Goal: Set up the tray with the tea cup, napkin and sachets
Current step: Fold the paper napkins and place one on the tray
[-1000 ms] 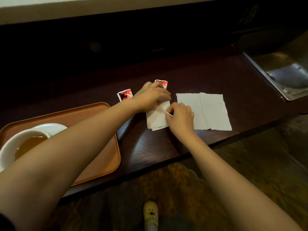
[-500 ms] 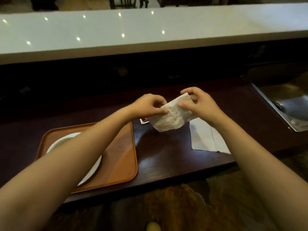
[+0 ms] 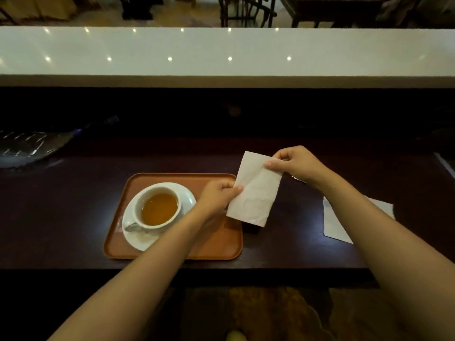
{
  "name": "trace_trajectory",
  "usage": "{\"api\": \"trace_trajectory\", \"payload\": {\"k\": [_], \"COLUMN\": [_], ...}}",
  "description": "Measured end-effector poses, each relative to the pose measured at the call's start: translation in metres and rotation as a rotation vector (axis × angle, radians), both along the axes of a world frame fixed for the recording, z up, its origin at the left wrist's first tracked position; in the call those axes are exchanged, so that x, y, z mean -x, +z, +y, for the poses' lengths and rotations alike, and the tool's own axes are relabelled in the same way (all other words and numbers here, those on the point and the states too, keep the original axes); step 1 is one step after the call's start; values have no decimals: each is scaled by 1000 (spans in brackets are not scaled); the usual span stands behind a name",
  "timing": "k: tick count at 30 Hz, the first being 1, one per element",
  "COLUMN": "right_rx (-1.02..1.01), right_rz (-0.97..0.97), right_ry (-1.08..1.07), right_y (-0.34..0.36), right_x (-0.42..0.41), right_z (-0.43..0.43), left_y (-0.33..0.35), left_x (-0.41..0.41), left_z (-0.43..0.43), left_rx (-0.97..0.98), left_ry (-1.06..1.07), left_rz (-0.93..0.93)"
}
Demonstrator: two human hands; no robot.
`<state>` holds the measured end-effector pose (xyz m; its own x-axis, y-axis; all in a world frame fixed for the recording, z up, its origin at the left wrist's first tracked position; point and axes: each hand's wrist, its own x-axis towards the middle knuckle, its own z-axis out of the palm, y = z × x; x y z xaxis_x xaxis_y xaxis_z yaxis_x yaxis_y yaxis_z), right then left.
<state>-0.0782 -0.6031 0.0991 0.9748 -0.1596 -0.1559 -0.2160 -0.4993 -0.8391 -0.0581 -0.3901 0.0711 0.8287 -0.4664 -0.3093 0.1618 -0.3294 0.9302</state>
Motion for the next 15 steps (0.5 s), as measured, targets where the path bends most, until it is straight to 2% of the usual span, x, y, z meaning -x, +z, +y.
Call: {"api": "trace_trajectory", "payload": {"k": [3,6,11,15], "right_rx": [41,70,195,282], "right_rz": [48,105,110,68], "right_ry": [74,139,204,201], "right_y": [-14,-31,-64,-83], "right_x": [-15,-32,-56,-68], "right_z": [22,43,71,85], "left_y": [-15,-33,-48,-51], "left_x": [17,31,40,44], "left_z": [17,31,44,42], "left_rx": [15,-11,-295,-392], "left_ry": [176,320,415,408], "left_rz": [120,139,-32,-104]}}
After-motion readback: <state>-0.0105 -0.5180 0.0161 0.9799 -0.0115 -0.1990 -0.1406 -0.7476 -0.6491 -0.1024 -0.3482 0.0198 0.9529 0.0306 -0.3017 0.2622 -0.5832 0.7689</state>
